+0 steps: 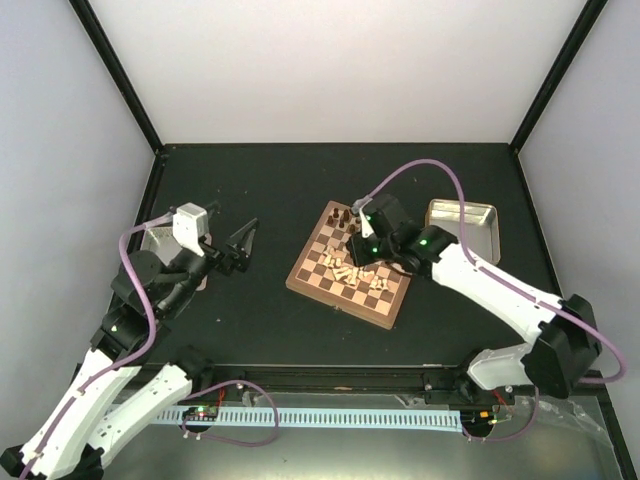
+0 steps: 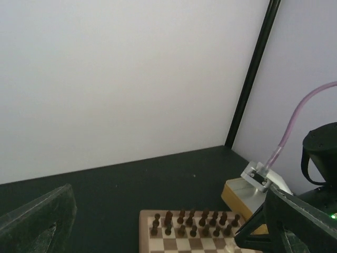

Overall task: Set up the chess pieces on the board
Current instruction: Place the chess piece on the chessboard.

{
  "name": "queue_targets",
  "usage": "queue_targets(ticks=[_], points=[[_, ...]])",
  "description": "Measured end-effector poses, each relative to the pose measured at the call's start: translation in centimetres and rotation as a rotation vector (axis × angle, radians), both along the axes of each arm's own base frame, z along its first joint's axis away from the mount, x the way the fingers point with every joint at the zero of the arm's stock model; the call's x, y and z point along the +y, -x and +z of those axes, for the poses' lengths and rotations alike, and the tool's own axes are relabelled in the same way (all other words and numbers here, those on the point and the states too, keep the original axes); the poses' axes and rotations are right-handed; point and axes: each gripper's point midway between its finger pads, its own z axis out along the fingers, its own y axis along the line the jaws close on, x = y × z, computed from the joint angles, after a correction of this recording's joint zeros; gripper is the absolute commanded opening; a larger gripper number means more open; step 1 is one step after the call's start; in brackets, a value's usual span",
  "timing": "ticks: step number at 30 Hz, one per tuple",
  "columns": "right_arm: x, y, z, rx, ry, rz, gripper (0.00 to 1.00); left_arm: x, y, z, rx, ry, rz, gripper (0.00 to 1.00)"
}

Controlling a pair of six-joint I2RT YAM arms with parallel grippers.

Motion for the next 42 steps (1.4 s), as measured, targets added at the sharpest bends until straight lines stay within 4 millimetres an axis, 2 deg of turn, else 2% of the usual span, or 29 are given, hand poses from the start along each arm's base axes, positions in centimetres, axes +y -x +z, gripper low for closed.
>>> queue_targets(ticks=[4,10,20,25,31,42], points=[[0.8,-0.1,-2.5,0.008,0.085,0.010,0.01,-0.3,-0.5,-1.4,0.037,-0.049,0.002,0.99],[3.1,0.8,-5.5,0.029,0.160,0.057,0.02,-0.1,-1.0,-2.6,0.060,-0.091,0.026,0.99],[6.5,1.1,-8.1,0.065,0.239,0.115,0.02,1.5,-1.4,-3.4,0.071,-0.096,0.116,0.99],[7.0,1.2,-9.9,0.095,0.281,0.127,0.02,1.6,-1.6,-4.0,0.082,-0.101,0.126,0.99],[6.8,1.4,-11.2,0.123,0.323,0.127,0.03,1.5,-1.7,-4.5,0.095,-0.110,0.129,0.99],[7.2,2.5,-12.0,0.134,0.351,0.156,0.07,1.3,-2.0,-5.0,0.116,-0.115,0.129,0.99]])
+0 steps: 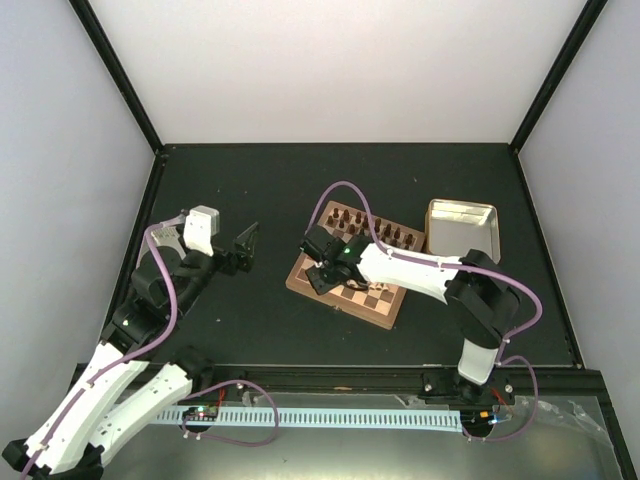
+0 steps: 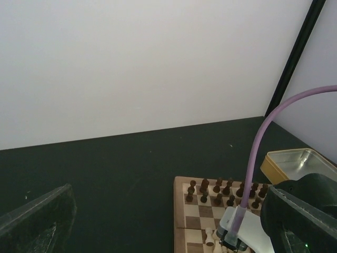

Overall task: Set up the chess pieces on the board
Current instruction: Place the chess piece on the chessboard.

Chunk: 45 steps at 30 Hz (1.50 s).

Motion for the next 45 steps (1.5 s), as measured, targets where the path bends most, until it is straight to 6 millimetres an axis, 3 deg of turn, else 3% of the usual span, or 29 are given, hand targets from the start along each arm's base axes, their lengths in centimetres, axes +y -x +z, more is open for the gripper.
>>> queue_targets(ticks=[5,11,14,23,40,45], points=[[-0.5,-0.4,-0.7,-0.018,0.035,-0.019,0.09,0.0,0.0,-0.1,0.004,-0.003,0.000,0.99],[-0.6,-0.5,-1.1,-0.014,0.045,-0.037,0.30,0.0,0.0,-0.1,0.004,-0.002,0.000,0.99],[-0.7,-0.4,-1.1,-0.005,0.045,-0.052,0.35,0.0,0.0,-0.1,0.005,-0.003,0.000,0.99],[-0.7,-0.6,0.5,-0.015,-0.001,-0.106,0.36,0.0,0.0,-0.4,0.013,-0.008,0.000,0.99],[-0.4,-0.7,0.3,-0.003,-0.013,-0.139,0.32,0.0,0.0,-0.5,0.017,-0.008,0.000,0.99],[-0.5,-1.7,2.5,-0.042,-0.096,-0.181,0.33,0.0,0.0,-0.5,0.017,-0.008,-0.002,0.99]])
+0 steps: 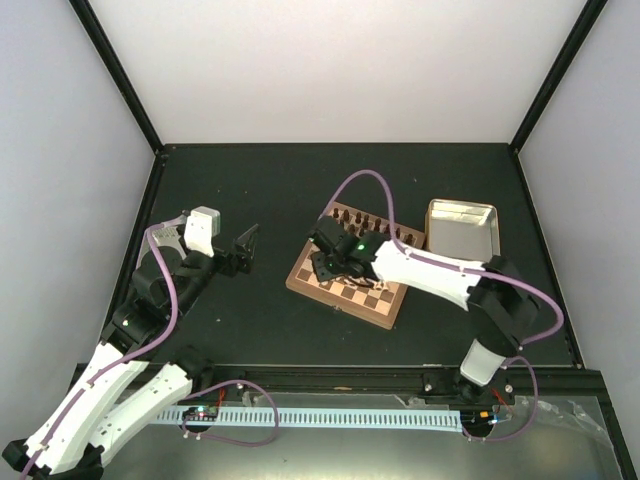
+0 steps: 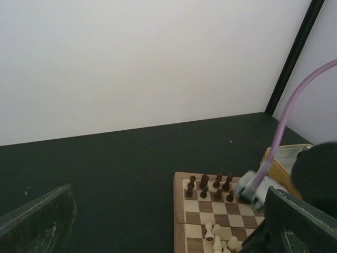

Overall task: Set up the chess pieces on the board
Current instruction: Place the chess piece on the chessboard, then pick up the chess piece from the chessboard.

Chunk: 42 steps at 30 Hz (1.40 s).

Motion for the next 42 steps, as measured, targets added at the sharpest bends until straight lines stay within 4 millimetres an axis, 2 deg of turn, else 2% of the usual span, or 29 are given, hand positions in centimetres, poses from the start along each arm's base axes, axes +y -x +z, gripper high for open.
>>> queue_targets(ticks=[5,8,11,15,19,22,31,37,42], points=[[-2.7,-2.2,3.1,-0.058,-0.105,-0.109,0.36,-0.1,0.1,0.0,0.001,0.001,-0.008,0.99],[-4.6,-3.4,2.7,-0.053,-0.106,-0.172,0.37,-0.2,0.1,0.0,0.001,0.001,-0.010,0.99],[-5.3,-3.9,1.3,-0.027,-0.084,-0.194,0.37,-0.2,0.1,0.0,0.002,0.001,-0.012,0.99],[-5.0,-3.7,-0.9,0.019,-0.051,-0.177,0.36,-0.3,0.1,-0.1,0.003,0.001,-0.017,0.99],[-4.4,-3.8,-3.2,0.060,-0.009,-0.151,0.30,-0.4,0.1,-0.1,0.003,0.001,-0.023,0.99],[-4.3,-3.9,-4.1,0.073,0.011,-0.141,0.26,-0.5,0.1,-0.1,0.006,0.000,-0.028,0.99],[-3.9,-4.7,-3.8,0.046,0.019,-0.124,0.19,-0.7,-0.1,-0.4,0.015,-0.005,-0.032,0.99],[-3.7,-4.9,-4.5,0.051,0.036,-0.118,0.17,-0.7,-0.1,-0.4,0.015,-0.005,-0.032,0.99],[-3.8,-4.9,-4.7,0.050,0.044,-0.116,0.09,-0.7,-0.1,-0.4,0.015,-0.005,-0.032,0.99]])
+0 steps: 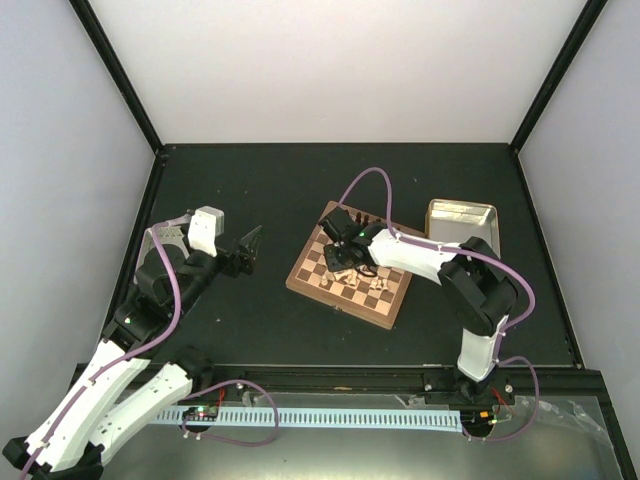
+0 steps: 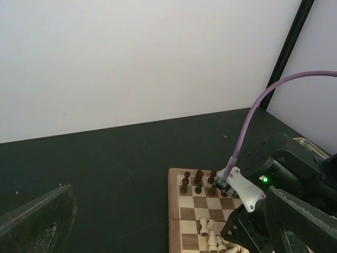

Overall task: Set up the chess pieces on the board
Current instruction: Pick up the chess piece from the chessboard, then place the chess piece on the chessboard.

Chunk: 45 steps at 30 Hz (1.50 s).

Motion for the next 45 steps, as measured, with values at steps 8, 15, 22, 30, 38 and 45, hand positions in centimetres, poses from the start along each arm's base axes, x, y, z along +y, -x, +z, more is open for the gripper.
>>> queue_targets(ticks=[8,15,22,30,38,45], points=[[-0.6,-0.4,1.0,-0.049,-0.001,-0.019,0.07,0.0,0.0,0.0,0.000,0.000,0.000,0.99],[-2.6,-0.2,6.0,-0.185,-0.060,-0.072,0.07,0.0,0.0,0.0,0.000,0.001,-0.001,0.99],[-7.0,2.4,7.4,-0.229,-0.062,-0.159,0.08,-0.2,0.2,0.1,-0.001,0.005,-0.014,0.99],[-11.6,6.8,3.5,-0.115,0.024,-0.225,0.09,-0.4,0.3,0.1,0.001,0.009,-0.030,0.99],[-12.2,8.4,1.2,-0.032,0.044,-0.233,0.09,-0.4,0.5,0.3,-0.006,0.015,-0.033,0.99],[-12.4,9.3,-0.3,0.015,0.056,-0.223,0.09,-0.5,0.5,0.3,-0.006,0.016,-0.040,0.99]])
